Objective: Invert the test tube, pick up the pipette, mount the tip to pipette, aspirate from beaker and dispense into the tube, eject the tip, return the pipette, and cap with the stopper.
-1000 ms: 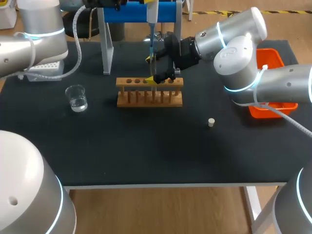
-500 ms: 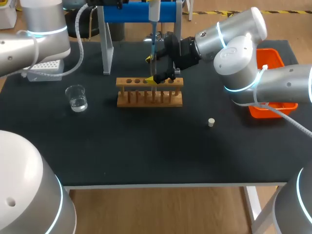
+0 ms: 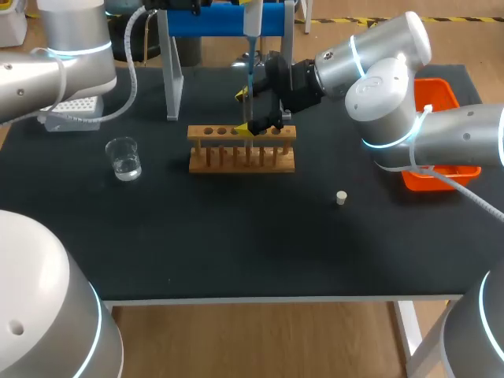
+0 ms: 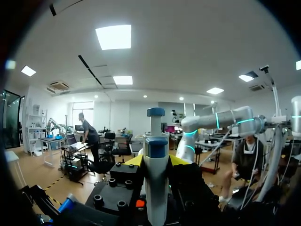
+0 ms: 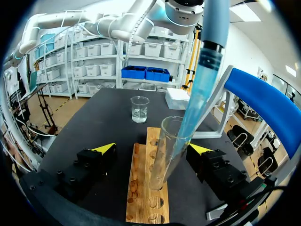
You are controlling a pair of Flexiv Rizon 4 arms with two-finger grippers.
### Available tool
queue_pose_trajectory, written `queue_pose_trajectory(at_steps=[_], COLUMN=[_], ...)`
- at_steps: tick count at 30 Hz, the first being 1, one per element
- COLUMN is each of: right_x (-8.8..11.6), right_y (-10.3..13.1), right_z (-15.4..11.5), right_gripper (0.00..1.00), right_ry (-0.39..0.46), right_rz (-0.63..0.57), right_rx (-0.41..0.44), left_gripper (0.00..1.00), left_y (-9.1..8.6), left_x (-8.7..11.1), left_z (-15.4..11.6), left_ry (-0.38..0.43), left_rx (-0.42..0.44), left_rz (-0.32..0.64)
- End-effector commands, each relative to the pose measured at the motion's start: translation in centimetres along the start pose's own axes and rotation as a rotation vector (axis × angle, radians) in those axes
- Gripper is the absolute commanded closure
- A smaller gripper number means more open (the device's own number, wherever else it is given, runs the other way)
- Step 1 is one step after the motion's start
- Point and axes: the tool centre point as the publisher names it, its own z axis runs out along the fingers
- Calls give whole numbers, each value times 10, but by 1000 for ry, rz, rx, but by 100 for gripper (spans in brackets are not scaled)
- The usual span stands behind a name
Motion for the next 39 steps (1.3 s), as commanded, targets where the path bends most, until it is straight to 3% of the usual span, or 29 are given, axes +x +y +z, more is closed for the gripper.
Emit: queue_pose_trajectory(at_steps=[1,39], right_x=[0,0], right_y=[0,0], right_z=[-1,-1], right_gripper=[0,0], right_ry=[3,3], right_rz=[0,0], right_rx=[2,2], left_gripper=[100,100], left_y=[0,12], left_x=[4,8], left_z=[-2,-5], left_ry=[-3,-6], left_rx=[-1,25], left_rz=[-1,24])
